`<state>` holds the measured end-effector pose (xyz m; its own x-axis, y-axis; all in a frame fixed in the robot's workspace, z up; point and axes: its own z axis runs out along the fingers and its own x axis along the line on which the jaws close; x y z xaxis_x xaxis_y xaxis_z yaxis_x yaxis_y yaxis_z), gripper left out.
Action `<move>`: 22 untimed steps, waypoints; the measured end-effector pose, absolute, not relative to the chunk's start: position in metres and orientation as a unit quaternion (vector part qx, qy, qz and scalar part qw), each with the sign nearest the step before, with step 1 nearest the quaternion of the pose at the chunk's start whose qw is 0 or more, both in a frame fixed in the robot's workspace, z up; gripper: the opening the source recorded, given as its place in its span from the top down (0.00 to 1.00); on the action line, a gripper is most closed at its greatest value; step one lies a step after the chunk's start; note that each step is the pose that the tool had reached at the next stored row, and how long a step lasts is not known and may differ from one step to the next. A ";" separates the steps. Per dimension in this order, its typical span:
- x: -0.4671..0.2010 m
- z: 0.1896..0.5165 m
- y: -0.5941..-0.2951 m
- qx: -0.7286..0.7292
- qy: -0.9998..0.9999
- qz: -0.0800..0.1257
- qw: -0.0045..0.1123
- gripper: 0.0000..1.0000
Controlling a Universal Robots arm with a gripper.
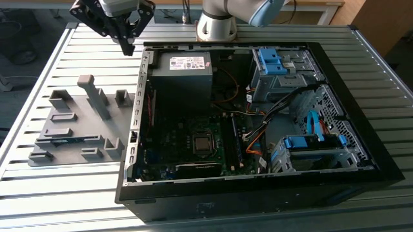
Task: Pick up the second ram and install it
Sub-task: 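Reach for the second ram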
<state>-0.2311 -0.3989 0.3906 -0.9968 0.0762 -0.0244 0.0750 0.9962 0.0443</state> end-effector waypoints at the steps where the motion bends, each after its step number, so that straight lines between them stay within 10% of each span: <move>1: -0.231 0.391 -0.399 0.038 0.999 0.022 0.013 0.89; 22: -0.238 0.390 -0.399 0.038 0.999 0.022 0.013 0.89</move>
<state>-0.2383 -0.3989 0.3901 -0.9968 0.0762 -0.0244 0.0750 0.9962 0.0444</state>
